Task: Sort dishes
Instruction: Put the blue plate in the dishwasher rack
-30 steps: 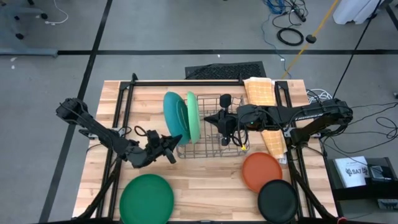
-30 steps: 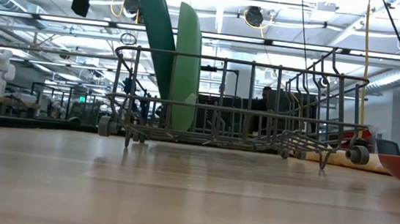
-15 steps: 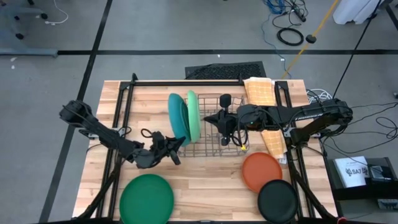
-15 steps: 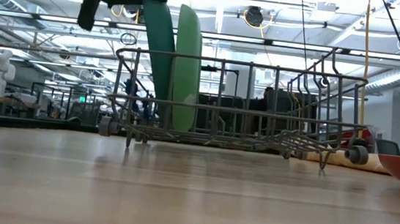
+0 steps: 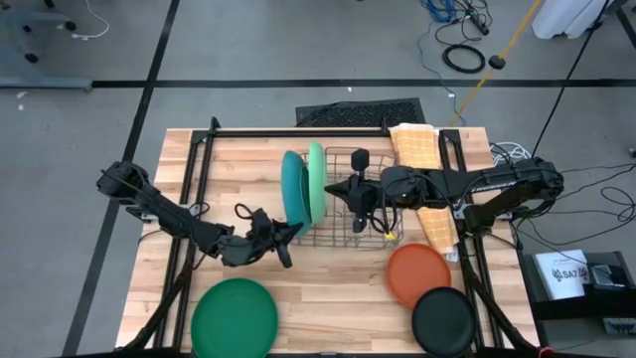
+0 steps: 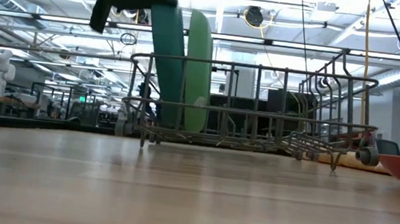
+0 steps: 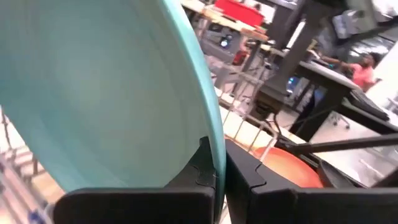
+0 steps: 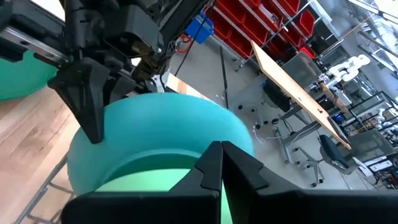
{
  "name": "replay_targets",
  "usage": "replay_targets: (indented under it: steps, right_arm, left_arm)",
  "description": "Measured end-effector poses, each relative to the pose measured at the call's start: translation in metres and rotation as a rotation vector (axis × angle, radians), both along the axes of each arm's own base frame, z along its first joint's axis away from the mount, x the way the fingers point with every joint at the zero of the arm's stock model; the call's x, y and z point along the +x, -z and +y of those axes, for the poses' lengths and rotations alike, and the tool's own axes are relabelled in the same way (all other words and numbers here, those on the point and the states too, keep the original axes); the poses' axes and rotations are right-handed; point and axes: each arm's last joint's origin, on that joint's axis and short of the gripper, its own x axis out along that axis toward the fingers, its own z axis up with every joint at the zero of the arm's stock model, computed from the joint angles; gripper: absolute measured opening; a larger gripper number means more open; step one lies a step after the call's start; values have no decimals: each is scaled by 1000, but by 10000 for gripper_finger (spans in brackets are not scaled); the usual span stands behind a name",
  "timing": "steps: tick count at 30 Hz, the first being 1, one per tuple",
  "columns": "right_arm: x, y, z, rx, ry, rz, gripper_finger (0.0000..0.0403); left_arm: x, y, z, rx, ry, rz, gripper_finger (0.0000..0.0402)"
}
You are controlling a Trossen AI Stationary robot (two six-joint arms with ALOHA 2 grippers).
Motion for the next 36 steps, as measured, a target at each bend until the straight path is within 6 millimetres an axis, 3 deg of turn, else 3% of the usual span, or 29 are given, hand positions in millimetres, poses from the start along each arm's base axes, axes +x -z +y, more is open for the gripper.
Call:
replay_targets:
  steps: [11, 27, 36]
  right_arm:
    - [0, 0, 0, 9, 7, -2, 3]
    - [0, 0, 1, 9, 5, 0, 3]
    - [0, 0, 1, 10, 5, 0, 3]
  left_arm:
    - [-2, -6, 0, 101, 78, 39, 12]
    - [-7, 20, 22, -51, -10, 36, 12]
    - [-6, 21, 25, -57, -9, 30, 12]
